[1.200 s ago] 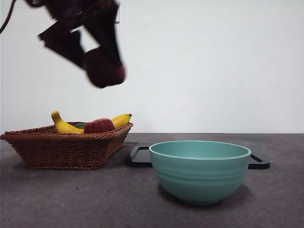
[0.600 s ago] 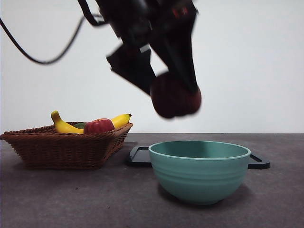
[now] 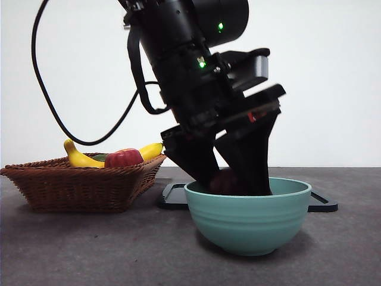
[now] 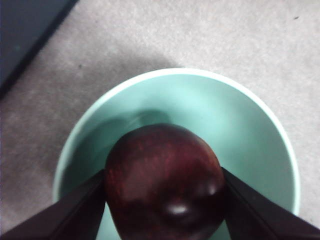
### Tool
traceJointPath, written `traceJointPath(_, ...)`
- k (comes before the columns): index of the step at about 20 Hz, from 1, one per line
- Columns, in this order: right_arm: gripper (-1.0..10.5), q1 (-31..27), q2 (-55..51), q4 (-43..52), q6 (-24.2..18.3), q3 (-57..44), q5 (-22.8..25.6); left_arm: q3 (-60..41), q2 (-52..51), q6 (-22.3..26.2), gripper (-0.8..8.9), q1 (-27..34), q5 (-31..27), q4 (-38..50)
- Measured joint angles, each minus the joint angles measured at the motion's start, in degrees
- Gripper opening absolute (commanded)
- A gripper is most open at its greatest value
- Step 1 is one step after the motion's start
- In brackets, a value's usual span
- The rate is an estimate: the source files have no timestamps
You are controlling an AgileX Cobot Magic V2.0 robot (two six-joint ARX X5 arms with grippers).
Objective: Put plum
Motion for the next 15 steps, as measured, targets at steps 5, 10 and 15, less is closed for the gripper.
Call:
traceJointPath(5,4.4,0.00,0.00,-0.02,0.00,0.00,0.00,0.00,0.57,0.04,3.95,-0.61,-0.02,0.31)
traceJointPath(10,4.4,0.00,0.02,0.00,0.00,0.00,0.00,0.00,0.57,0.22,4.06,-1.05,0.00,0.31)
traceJointPath(15,4.4,0.00,0.00,-0.02,0.00,0.00,0.00,1.49,0.57,0.20,4.06,-1.29,0.00,-2.69)
